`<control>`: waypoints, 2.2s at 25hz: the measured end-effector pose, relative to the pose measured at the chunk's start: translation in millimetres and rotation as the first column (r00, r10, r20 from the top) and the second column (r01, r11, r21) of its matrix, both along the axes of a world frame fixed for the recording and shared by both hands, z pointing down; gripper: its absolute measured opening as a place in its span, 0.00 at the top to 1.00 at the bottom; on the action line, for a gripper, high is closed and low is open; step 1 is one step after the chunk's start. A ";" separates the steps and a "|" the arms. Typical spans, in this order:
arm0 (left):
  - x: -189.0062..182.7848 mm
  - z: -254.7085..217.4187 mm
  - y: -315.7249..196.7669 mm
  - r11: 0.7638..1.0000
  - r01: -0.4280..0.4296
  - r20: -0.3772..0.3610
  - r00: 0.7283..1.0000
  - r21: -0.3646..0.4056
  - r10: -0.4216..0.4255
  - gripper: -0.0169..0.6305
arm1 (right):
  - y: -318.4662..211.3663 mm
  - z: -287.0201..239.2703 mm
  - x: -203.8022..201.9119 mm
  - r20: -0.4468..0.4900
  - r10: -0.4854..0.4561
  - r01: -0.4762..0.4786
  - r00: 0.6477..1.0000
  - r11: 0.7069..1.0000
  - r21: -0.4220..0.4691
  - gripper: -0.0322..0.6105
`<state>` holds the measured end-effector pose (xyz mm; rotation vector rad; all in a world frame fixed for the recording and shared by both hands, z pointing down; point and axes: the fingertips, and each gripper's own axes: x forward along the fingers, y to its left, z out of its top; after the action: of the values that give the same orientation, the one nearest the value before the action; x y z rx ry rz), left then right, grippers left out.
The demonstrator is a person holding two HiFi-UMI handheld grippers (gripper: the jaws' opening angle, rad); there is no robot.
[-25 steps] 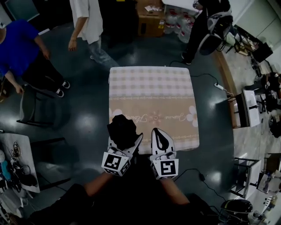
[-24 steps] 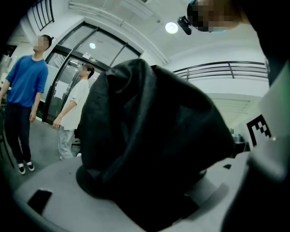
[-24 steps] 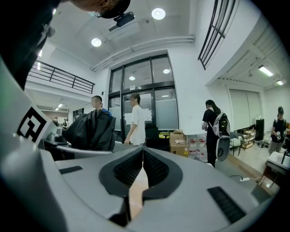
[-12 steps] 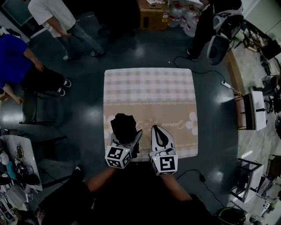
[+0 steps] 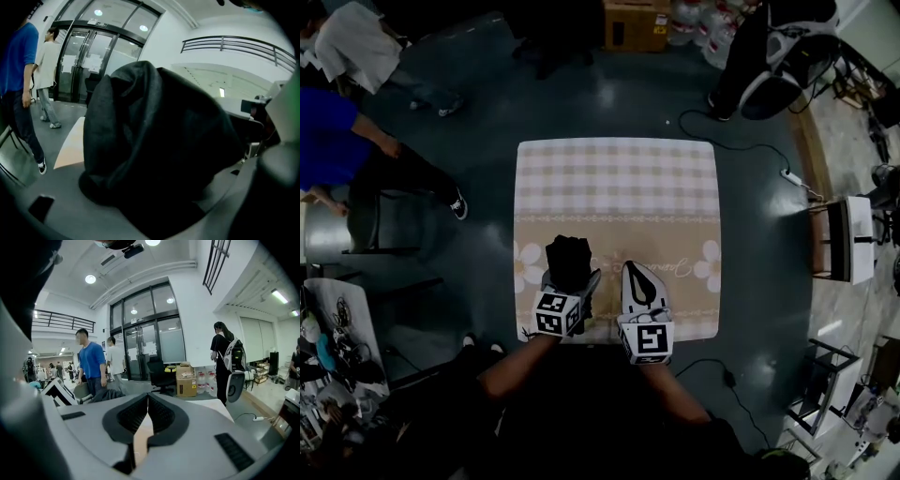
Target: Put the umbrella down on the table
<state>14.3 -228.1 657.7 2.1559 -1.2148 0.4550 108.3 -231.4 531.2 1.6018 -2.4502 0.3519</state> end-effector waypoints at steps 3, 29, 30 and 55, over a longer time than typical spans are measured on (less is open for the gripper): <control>8.7 26.1 -2.0 0.999 -0.008 0.019 1.000 -0.054 0.009 0.40 | -8.2 3.6 8.7 -0.003 0.002 -0.002 1.000 1.000 0.005 0.92; 14.4 168.8 -34.7 0.928 0.038 0.151 0.988 -0.371 0.020 0.40 | -30.6 43.8 32.5 -0.068 -0.026 0.022 0.997 0.998 -0.060 0.92; 13.4 171.5 -36.2 0.926 0.041 0.155 0.988 -0.375 0.019 0.40 | -29.8 44.0 33.2 -0.074 -0.025 0.020 0.997 0.998 -0.064 0.92; 26.2 45.4 -3.1 0.989 -0.061 -0.076 0.996 -0.134 0.051 0.37 | 40.7 -5.6 31.6 -0.046 0.079 -0.080 0.996 0.997 -0.011 0.92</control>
<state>40.4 -231.2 703.1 2.0754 -1.0553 0.4657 139.9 -190.7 525.6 1.6867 -2.3515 0.3383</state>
